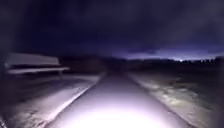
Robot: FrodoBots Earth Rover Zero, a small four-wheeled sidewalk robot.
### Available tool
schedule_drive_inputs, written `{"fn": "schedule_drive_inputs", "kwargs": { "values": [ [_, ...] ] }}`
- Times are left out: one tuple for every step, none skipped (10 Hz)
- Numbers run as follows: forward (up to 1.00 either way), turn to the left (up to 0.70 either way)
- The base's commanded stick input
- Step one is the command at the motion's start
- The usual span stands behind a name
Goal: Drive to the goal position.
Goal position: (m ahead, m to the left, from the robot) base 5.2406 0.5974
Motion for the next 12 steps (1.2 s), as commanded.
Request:
{"fn": "schedule_drive_inputs", "kwargs": {
  "values": [
    [0.85, -0.1],
    [0.85, 0.0],
    [0.85, 0.0],
    [0.85, 0.0],
    [0.85, 0.0],
    [0.85, 0.0],
    [0.85, 0.0],
    [0.85, 0.0],
    [0.85, 0.0],
    [0.85, 0.0],
    [0.85, 0.0],
    [0.85, 0.0]
  ]
}}
